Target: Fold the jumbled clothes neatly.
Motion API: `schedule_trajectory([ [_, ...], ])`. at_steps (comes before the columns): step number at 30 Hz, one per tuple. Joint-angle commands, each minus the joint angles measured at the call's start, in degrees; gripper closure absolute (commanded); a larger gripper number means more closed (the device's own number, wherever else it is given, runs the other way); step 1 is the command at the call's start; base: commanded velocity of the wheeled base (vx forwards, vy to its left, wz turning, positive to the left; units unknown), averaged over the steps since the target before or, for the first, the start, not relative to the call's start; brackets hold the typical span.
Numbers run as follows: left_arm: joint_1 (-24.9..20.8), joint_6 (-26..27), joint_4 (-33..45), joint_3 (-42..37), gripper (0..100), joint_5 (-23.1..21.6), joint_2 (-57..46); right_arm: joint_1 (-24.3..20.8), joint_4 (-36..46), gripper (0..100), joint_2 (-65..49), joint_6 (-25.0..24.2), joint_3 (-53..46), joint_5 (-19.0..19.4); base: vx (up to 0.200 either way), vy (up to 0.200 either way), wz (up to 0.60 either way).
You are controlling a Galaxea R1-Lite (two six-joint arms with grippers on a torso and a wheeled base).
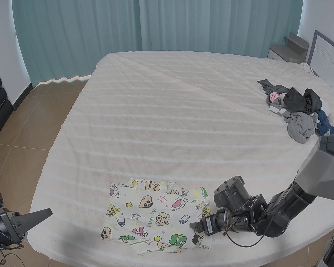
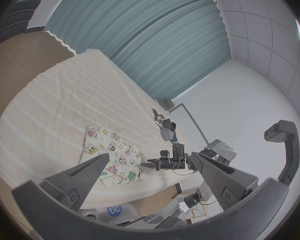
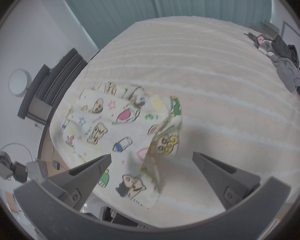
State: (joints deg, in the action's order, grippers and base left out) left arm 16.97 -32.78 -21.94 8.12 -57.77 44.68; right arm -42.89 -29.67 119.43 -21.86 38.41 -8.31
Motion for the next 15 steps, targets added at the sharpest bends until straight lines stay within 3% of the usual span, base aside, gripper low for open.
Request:
schedule_trajectory([
  [1, -0.3, 0.0, -0.1, -0.1, 0, 0.0, 0.1, -1.1, 1.5, 0, 4.8, 0.1, 2.5, -0.3, 0.0, 0.0, 0.0],
  [8, -0.2, 0.0, -0.2, -0.1, 0, 0.1, 0.0, -1.1, 11.7, 0, 5.9, 0.1, 8.0, -4.4, 0.0, 0.0, 0.0],
  [15, -0.3, 0.0, -0.2, -0.1, 0, 0.1, 0.1, 0.5, 11.6, 0, 5.4, 0.7, 4.1, -6.2, 0.0, 0.0, 0.0],
])
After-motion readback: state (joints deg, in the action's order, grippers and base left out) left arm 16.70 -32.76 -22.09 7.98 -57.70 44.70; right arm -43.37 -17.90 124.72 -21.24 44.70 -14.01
